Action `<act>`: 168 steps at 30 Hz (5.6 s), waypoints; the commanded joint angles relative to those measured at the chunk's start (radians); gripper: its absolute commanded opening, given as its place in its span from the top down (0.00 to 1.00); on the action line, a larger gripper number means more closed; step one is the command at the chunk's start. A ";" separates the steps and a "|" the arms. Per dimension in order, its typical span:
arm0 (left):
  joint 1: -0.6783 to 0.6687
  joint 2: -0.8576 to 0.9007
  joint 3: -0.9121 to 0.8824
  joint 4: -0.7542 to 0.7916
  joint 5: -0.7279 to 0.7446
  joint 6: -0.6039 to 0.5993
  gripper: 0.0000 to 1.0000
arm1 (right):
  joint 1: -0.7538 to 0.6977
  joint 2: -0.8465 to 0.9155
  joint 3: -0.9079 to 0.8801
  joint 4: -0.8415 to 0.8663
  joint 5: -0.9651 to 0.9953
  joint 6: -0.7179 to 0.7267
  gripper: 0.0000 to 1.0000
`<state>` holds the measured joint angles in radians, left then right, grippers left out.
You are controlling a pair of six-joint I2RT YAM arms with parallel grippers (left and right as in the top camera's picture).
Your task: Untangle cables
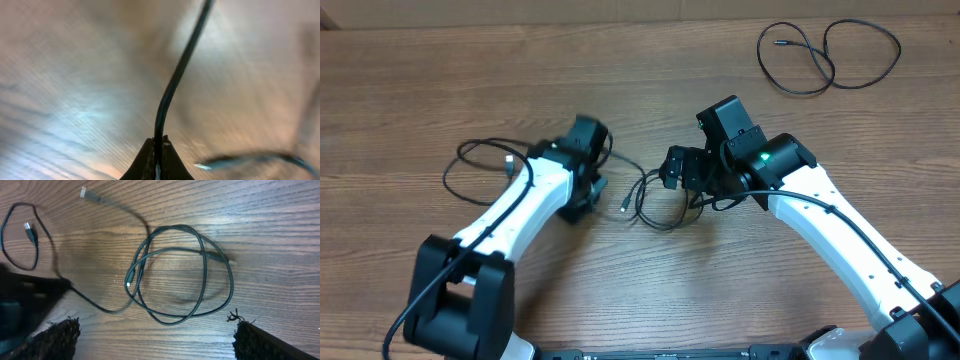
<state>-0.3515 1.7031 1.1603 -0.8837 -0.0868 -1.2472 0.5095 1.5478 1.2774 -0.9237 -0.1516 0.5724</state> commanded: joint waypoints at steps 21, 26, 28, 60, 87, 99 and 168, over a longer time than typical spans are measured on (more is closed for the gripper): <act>0.271 -0.148 0.210 -0.073 -0.160 0.111 0.96 | -0.005 0.003 -0.007 0.002 0.018 0.003 0.00; 0.308 -0.113 0.209 -0.061 -0.160 0.111 0.95 | -0.005 0.003 -0.007 0.006 0.020 0.004 0.00; 0.308 -0.080 0.209 -0.061 -0.159 0.111 0.94 | -0.005 0.003 -0.007 0.005 0.020 0.004 0.00; 0.314 0.025 0.841 -0.416 0.034 0.523 0.00 | -0.005 0.036 -0.007 0.044 0.047 0.004 0.00; 0.240 0.027 0.599 -0.550 0.219 0.739 0.01 | 0.031 0.295 -0.007 0.161 -0.105 0.056 0.40; 0.214 0.027 0.558 -0.496 0.186 0.678 0.01 | 0.105 0.332 -0.008 0.213 -0.070 0.113 0.34; 0.237 0.027 0.556 -0.482 0.641 1.158 0.16 | -0.044 -0.014 0.152 0.136 -0.770 -0.092 0.96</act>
<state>-0.1143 1.7245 1.7226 -1.3605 0.4568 -0.1745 0.4858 1.5532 1.4082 -0.7876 -0.8406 0.5095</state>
